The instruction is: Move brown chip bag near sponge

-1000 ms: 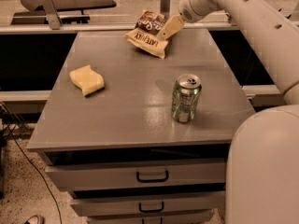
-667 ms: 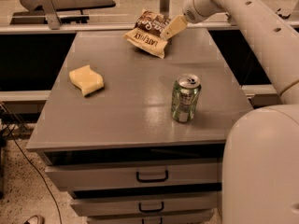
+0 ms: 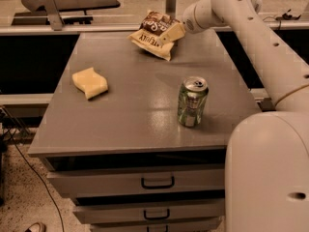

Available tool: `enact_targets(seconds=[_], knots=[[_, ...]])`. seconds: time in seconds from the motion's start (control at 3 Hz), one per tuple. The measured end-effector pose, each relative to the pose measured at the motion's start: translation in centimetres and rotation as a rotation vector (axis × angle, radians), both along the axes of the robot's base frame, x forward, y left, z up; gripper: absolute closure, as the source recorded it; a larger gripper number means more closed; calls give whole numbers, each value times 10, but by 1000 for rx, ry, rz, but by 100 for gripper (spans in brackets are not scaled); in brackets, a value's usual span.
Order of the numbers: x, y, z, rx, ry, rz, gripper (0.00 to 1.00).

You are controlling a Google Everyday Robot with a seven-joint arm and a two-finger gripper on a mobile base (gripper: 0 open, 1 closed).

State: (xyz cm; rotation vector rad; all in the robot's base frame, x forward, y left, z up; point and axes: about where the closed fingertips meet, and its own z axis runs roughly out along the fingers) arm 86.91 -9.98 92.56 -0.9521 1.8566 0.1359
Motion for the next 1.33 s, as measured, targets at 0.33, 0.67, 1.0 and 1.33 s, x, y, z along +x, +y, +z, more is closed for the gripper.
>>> enact_targets(seconds=[0.33, 0.67, 1.0, 1.33], knots=[[6, 25, -11, 61, 24, 33, 0], [10, 41, -28, 104, 63, 46, 0], [13, 50, -48, 132, 102, 46, 16], [15, 53, -57, 142, 106, 52, 39]])
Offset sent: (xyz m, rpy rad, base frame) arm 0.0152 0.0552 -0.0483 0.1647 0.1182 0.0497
